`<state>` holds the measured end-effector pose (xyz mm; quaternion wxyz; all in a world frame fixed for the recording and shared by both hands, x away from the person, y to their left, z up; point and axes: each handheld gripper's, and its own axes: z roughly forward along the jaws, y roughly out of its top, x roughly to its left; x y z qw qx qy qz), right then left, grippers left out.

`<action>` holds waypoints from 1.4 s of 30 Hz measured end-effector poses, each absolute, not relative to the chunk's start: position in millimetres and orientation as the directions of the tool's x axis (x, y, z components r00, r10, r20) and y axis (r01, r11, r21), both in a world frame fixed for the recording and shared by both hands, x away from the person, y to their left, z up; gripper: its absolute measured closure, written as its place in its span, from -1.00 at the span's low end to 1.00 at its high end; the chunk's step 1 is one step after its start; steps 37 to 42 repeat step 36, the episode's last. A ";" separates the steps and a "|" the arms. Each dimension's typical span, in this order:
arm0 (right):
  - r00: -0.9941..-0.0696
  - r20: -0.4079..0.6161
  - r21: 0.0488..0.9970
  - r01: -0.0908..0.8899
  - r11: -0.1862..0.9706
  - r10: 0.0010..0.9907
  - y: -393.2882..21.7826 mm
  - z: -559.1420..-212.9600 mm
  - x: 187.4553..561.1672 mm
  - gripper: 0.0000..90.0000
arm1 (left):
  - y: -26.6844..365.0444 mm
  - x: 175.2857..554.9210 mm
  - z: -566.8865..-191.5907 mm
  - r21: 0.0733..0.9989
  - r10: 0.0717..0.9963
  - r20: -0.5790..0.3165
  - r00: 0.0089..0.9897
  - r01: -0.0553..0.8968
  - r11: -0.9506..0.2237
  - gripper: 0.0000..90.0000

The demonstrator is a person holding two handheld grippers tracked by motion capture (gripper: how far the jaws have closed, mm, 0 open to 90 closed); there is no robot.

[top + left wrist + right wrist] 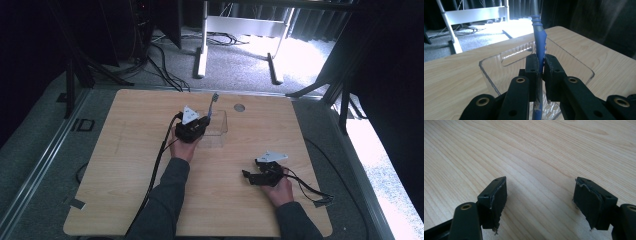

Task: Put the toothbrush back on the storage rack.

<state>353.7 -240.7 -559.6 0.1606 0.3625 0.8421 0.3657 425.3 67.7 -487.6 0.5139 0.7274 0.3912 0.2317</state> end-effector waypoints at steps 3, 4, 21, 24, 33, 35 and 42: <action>-0.685 -0.005 0.732 0.493 0.469 0.728 -240.7 -559.6 353.7 -0.41 | 67.6 424.9 -488.8 0.923 0.806 -0.058 0.589 0.339 -0.181 0.79; -0.686 -0.005 0.732 0.493 0.470 0.728 -240.7 -559.6 353.7 -0.41 | 67.4 424.4 -488.9 0.922 0.805 -0.055 0.590 0.339 -0.185 0.74; -0.685 -0.005 0.732 0.493 0.470 0.728 -240.7 -559.6 353.7 -0.41 | 80.8 406.1 -473.9 0.936 0.813 -0.049 0.580 0.311 -0.165 0.19; -0.686 -0.005 0.732 0.493 0.470 0.728 -240.7 -559.6 353.7 -0.41 | 89.5 401.6 -471.0 0.939 0.827 -0.052 0.559 0.310 -0.150 0.10; -0.686 -0.006 0.731 0.493 0.471 0.727 -240.7 -559.6 353.7 -0.41 | 125.6 401.4 -484.9 0.887 0.869 -0.026 0.494 0.412 -0.208 0.00; -0.685 -0.004 0.732 0.494 0.469 0.728 -240.6 -559.6 353.6 -0.41 | 134.0 405.2 -492.5 0.861 0.878 -0.041 0.477 0.463 -0.211 0.00; -0.686 -0.006 0.732 0.492 0.471 0.727 -240.7 -559.6 353.8 -0.41 | 139.1 407.3 -497.8 0.845 0.885 -0.045 0.462 0.490 -0.213 0.00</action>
